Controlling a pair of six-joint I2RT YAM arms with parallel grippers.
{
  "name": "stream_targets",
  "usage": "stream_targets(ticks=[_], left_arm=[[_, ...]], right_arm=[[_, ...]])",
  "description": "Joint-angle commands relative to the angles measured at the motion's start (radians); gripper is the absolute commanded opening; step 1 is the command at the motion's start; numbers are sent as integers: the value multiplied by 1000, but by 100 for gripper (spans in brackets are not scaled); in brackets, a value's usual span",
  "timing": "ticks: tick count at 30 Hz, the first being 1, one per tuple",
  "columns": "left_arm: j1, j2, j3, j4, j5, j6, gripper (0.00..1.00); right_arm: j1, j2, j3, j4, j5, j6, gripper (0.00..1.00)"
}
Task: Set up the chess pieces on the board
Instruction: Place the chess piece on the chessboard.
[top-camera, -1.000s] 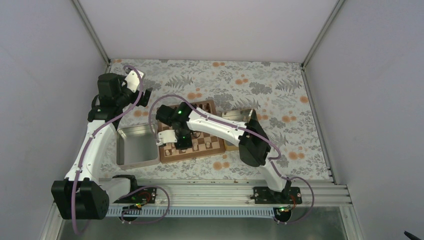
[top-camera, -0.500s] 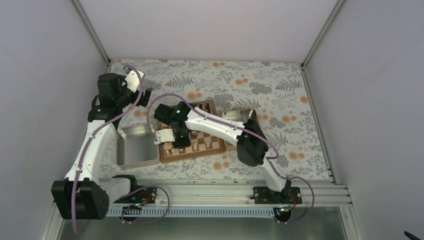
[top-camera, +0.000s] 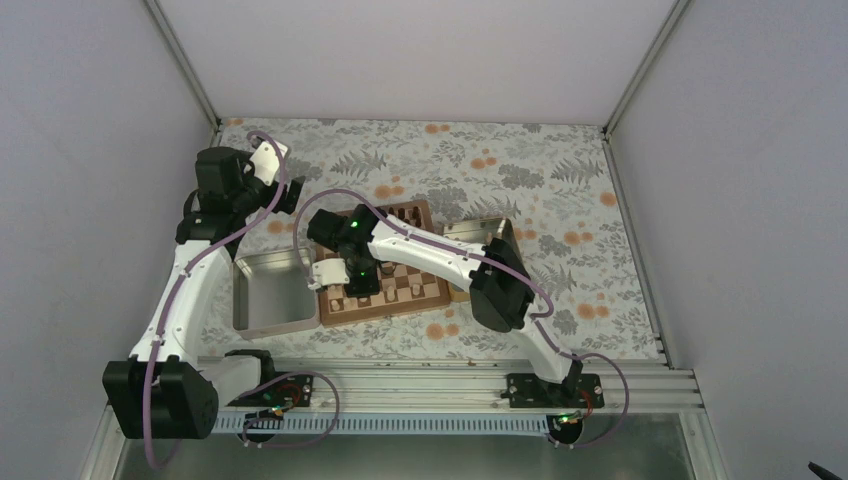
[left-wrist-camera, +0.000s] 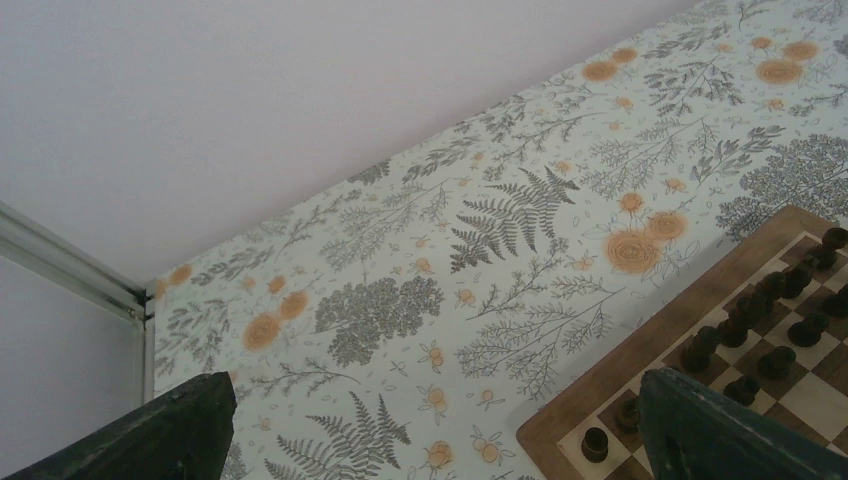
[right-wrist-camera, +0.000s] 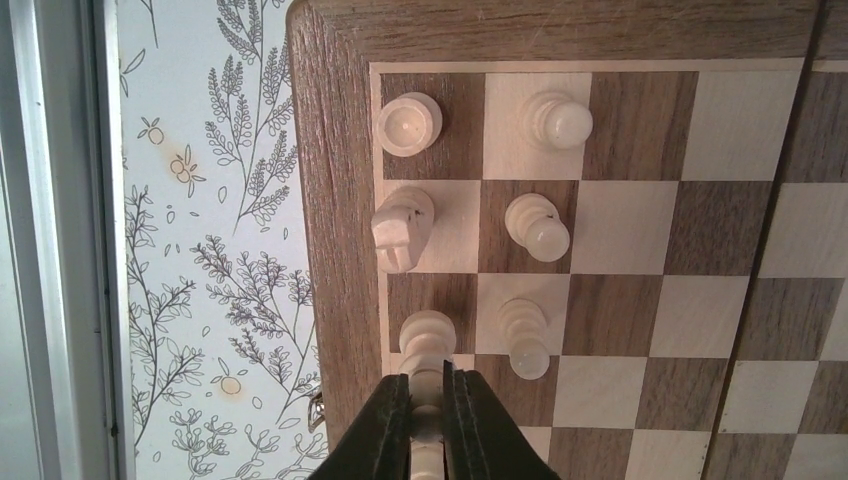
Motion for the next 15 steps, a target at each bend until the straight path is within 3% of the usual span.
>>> stream_targets(ticks=[1,7,15], left_arm=[[5,-18,-10,6,4,13,100],[5,-20,-11,7,2,15,100],[5,-20,-11,8,1,15,100]], right_arm=[[-4,10,26,3,9,13,13],[-4,3,28,5,5,14,24],[-5,-16,28,1,19,17,22]])
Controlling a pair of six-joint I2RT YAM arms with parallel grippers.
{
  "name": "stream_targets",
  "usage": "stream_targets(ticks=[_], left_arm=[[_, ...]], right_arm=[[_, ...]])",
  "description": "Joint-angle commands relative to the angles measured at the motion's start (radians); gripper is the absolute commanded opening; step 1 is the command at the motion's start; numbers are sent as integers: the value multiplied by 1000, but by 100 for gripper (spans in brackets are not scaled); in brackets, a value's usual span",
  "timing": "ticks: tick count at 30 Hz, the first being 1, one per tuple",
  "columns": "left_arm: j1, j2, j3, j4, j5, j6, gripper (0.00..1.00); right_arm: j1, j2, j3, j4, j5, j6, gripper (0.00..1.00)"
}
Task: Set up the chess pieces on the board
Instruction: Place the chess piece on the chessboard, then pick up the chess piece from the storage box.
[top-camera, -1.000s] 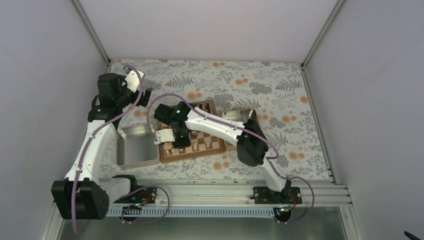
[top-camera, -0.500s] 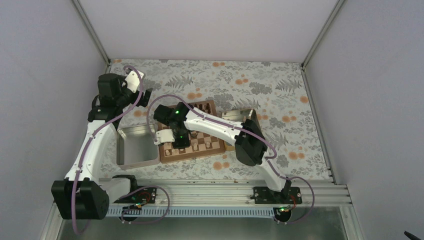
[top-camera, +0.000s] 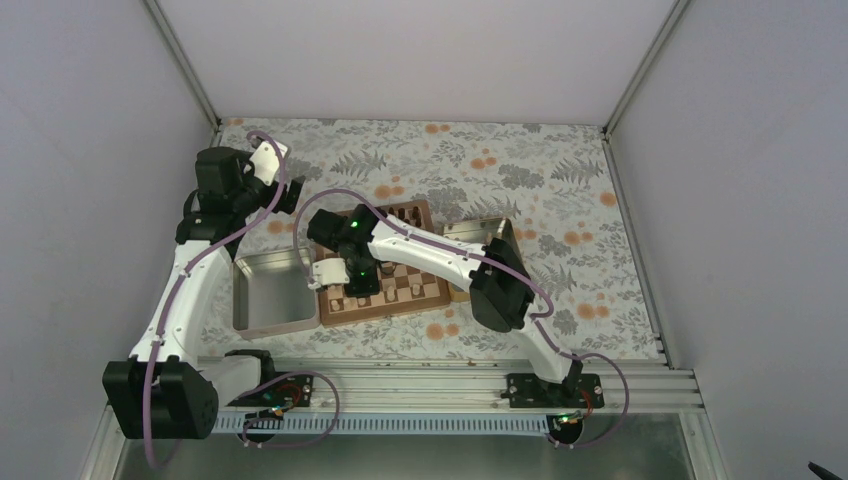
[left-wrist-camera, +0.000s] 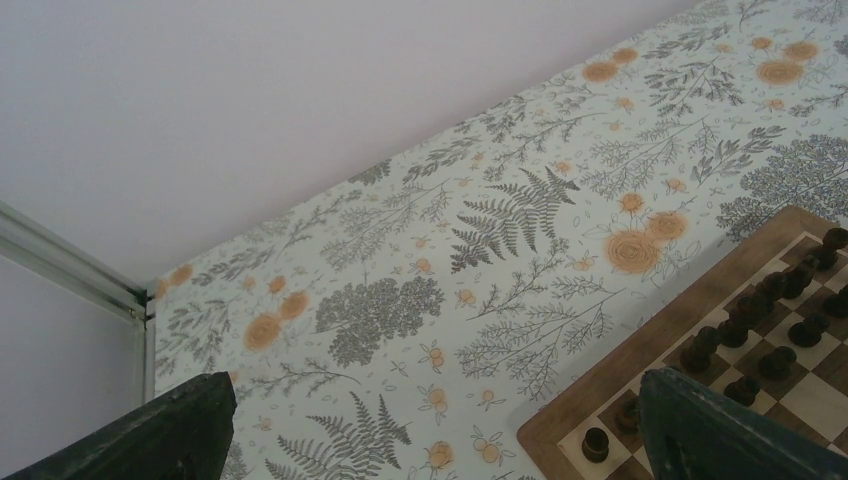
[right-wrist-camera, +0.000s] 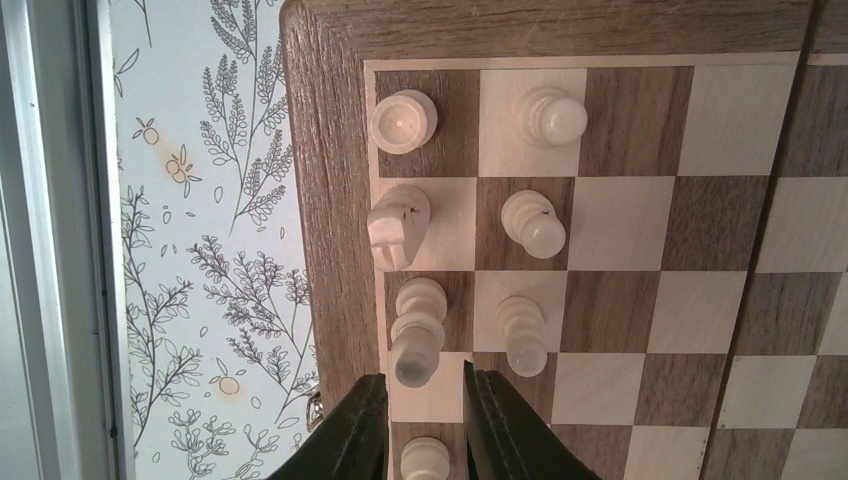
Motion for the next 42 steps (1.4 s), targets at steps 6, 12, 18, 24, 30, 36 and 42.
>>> stream_targets(ticks=[6,12,18,24,30,36,42], left_arm=[[5,-19,-6,5,-1,12,100],[6,-20,-5,7,-4,12,100],[6,-16,-1,3,0,12,100],[6,-17,0,0,8,11,100],[6,-22,0,-2,12,10,100],[6,-24,-3,-1,17,12,100],[6,-22,-2,-2,26,13,100]], right_arm=[[-68,-152,-41,35,95,23,26],[-280,-372,-211,71,76,25,27],[-526,-556,-517,133,50,-3,27],[-685,-617,-709,214,13,-26,24],[-731,-598,-801,244,-12,-29,22],[-745,-584,-852,248,-5,-21,24],[-764,-584,-875,255,1,-19,25]])
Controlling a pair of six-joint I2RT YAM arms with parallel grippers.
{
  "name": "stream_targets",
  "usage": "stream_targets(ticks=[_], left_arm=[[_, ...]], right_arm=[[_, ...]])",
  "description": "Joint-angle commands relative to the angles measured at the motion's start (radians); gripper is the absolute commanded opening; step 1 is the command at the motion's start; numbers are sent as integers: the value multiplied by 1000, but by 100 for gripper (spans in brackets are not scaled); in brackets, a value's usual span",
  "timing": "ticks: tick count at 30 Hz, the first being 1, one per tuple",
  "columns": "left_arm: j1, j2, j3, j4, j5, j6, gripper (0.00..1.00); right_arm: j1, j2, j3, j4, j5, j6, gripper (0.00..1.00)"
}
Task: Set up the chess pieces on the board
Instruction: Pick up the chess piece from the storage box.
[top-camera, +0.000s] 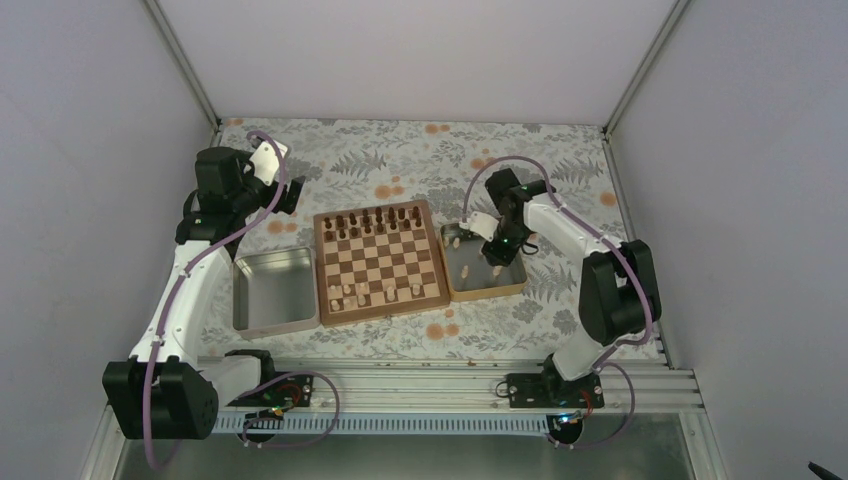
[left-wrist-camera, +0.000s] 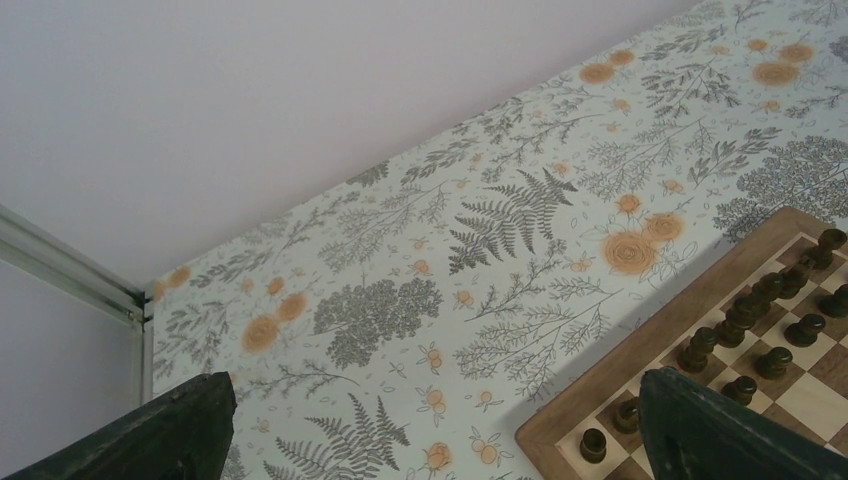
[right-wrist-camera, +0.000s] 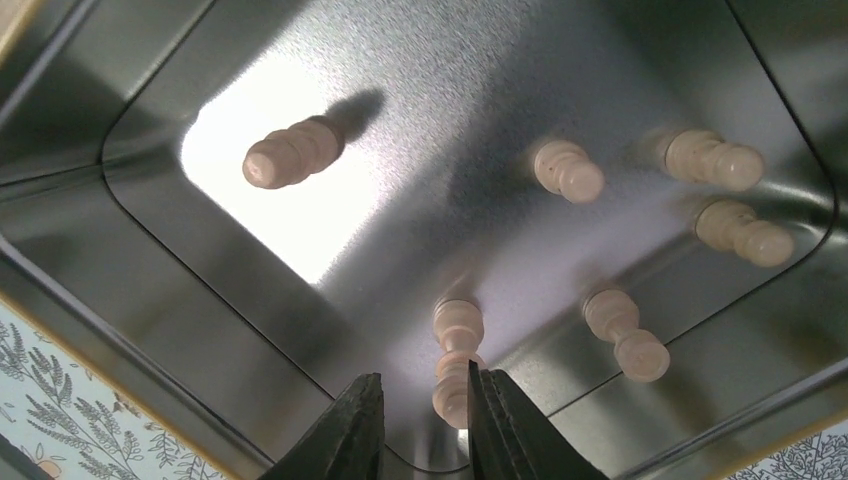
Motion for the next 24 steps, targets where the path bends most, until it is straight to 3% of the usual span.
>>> stream_targets(ticks=[1,17,24], left_arm=[[6,-21,-3,-1,23,13,100],[7,-18,-5,1,24,15,100],[6,-21,-6,1,23,13,100]], right_arm=[[-18,5,-14,17,-3,-4,25],[-44,32,-61,31,-13,-13,24],[-46,38,-63,50,11,-11,30]])
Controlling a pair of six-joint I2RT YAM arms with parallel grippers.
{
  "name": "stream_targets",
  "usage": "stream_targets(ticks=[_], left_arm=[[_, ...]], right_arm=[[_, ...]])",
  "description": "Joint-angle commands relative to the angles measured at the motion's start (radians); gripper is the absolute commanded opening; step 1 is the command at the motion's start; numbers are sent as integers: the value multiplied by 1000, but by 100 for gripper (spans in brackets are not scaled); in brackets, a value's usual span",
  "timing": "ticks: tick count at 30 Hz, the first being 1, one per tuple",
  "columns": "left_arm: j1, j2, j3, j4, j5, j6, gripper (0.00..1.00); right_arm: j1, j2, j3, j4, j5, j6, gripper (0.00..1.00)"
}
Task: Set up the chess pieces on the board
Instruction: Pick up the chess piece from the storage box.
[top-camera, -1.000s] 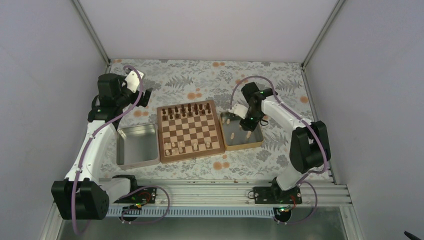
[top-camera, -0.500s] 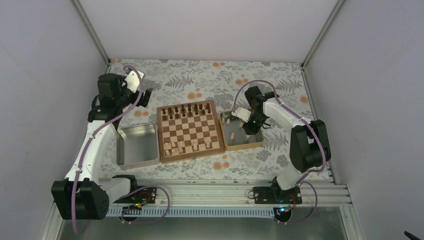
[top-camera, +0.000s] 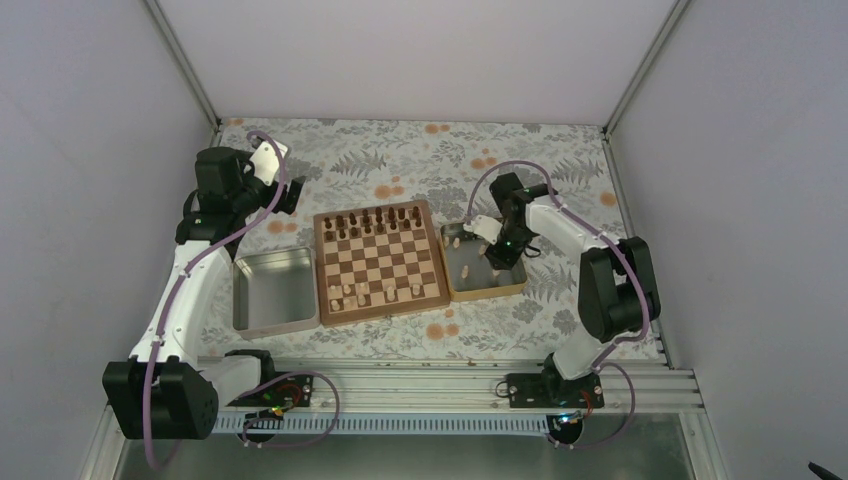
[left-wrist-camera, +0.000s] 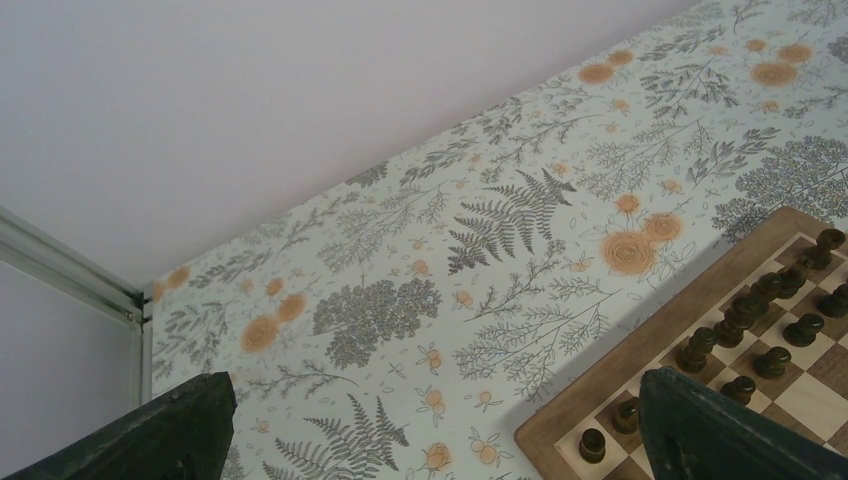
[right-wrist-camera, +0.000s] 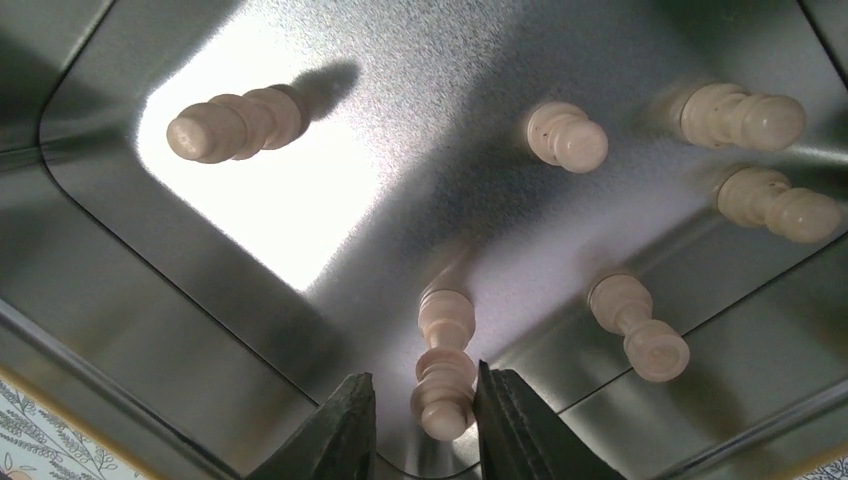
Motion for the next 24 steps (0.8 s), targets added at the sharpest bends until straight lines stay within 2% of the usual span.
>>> stream_targets(ticks=[1,12,21,24], left_arm=[[7,-21,-7,1,19,13,100],[6,-24,-8,0,20,13,100],[6,-23,-6,-2,25,13,100],[6,-23,-8,-2,22,14,100]], right_arm=[[-8,17,-16,19,7,-8,31],[-8,-7,-15,4,10,-14,34],[-8,-7,-30,11,20,-10,33],[-8,-8,-32,17,20,-10,29]])
